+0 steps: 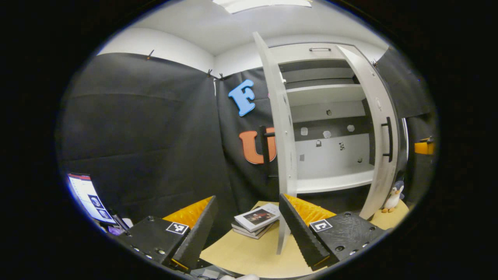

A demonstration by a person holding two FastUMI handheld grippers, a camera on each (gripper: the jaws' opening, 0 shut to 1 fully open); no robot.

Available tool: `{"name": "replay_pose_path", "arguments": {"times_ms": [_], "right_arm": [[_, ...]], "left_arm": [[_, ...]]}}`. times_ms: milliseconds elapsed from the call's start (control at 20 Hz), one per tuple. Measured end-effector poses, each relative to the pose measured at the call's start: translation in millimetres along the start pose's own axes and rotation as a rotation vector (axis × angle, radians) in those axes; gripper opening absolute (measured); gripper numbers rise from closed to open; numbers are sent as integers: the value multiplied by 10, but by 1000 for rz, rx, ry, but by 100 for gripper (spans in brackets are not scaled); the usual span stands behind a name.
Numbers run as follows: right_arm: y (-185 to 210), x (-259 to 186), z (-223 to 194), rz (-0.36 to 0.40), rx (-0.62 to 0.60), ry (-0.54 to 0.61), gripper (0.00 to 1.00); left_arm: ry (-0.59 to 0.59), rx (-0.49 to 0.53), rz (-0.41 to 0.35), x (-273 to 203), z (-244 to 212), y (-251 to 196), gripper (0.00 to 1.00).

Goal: Grasp the bottle in the cabinet with the left hand and place it on the coaster, then close the right door with the right hand and the left door with the left hand.

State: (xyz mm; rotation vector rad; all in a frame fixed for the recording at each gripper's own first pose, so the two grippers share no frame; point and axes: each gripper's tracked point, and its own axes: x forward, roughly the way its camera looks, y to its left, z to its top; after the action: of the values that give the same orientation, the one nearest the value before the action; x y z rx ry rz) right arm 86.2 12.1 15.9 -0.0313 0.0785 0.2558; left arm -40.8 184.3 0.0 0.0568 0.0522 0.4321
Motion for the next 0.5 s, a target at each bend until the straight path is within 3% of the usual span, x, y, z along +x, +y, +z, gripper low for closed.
{"name": "replay_pose_path", "arguments": {"times_ms": [300, 500], "right_arm": [[140, -196, -263, -13, 12, 60, 97], [208, -258, -290, -22, 24, 73, 96]], "left_arm": [[-26, -14, 25, 694, 129, 542, 98], [-31, -25, -5, 1075, 231, 593, 98]]}}
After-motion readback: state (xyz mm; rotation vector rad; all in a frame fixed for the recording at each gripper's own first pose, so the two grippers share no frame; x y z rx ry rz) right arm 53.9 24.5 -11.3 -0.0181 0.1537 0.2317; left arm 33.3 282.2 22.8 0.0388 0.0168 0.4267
